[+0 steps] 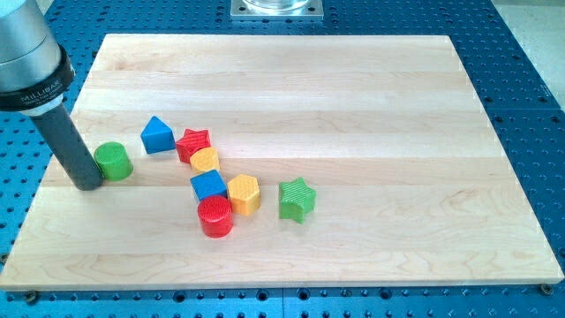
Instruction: Place the green star and the hexagon at the bottom of the green circle
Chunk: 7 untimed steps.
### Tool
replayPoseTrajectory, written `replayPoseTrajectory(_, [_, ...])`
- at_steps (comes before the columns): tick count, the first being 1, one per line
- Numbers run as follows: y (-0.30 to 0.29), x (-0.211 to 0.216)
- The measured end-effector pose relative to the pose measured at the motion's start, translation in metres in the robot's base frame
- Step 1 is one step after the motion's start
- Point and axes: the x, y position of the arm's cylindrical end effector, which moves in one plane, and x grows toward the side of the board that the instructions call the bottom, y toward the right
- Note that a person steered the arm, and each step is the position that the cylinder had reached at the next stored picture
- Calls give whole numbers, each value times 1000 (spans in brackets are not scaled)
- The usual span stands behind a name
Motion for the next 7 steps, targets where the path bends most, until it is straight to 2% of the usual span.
replayPoseTrajectory(1, [-19, 28])
replayPoseTrajectory(2, [-1, 40])
replayPoseTrajectory(3, [57, 77])
replayPoseTrajectory(4, [168, 113])
replayPoseTrajectory(5, [246, 117])
replayPoseTrajectory(6, [277, 115])
replayPoseTrajectory(7, [301, 93])
